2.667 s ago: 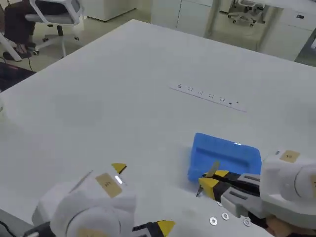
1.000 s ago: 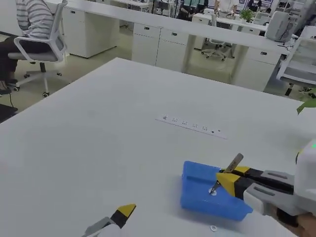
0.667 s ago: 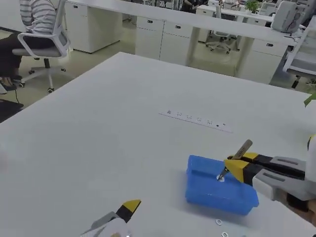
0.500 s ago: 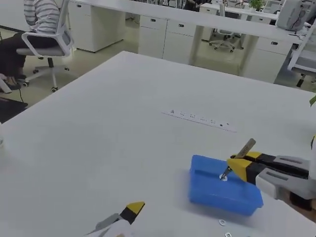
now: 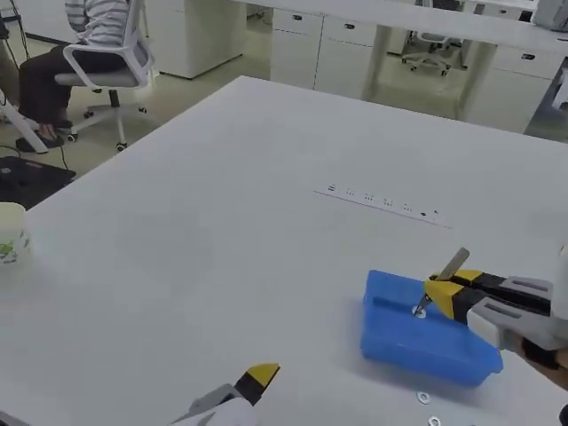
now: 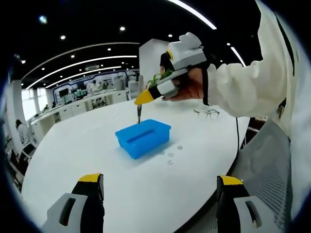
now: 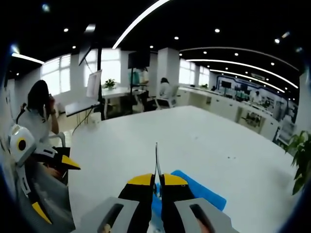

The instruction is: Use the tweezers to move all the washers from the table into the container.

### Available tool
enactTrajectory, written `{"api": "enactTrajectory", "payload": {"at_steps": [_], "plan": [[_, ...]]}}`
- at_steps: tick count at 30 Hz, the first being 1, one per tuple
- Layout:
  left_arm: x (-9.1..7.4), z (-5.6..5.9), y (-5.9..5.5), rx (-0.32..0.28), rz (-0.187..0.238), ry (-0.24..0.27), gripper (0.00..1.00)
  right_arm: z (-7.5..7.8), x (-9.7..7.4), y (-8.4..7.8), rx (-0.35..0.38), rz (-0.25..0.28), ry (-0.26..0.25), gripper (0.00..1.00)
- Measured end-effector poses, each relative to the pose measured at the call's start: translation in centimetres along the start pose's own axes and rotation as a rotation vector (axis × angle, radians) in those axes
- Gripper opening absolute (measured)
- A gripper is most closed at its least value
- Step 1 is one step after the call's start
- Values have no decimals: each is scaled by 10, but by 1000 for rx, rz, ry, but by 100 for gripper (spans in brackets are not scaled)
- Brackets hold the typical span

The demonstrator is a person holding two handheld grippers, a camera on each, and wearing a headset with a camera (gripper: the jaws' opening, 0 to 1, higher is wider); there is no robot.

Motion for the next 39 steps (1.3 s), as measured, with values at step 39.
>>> {"api": "enactTrajectory", "payload": {"at_steps": [39], "plan": [[3,4,-7,0,-85,-32,99,16,70,-54,75,-59,27,2]]}}
Point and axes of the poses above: the centre of the closed fingertips' face, and the gripper's own axes: x roughly forward along the fingers, z roughly to its right, y roughly out of its top, the point moved 9 cm from there along -x, roughly backward along the fingers
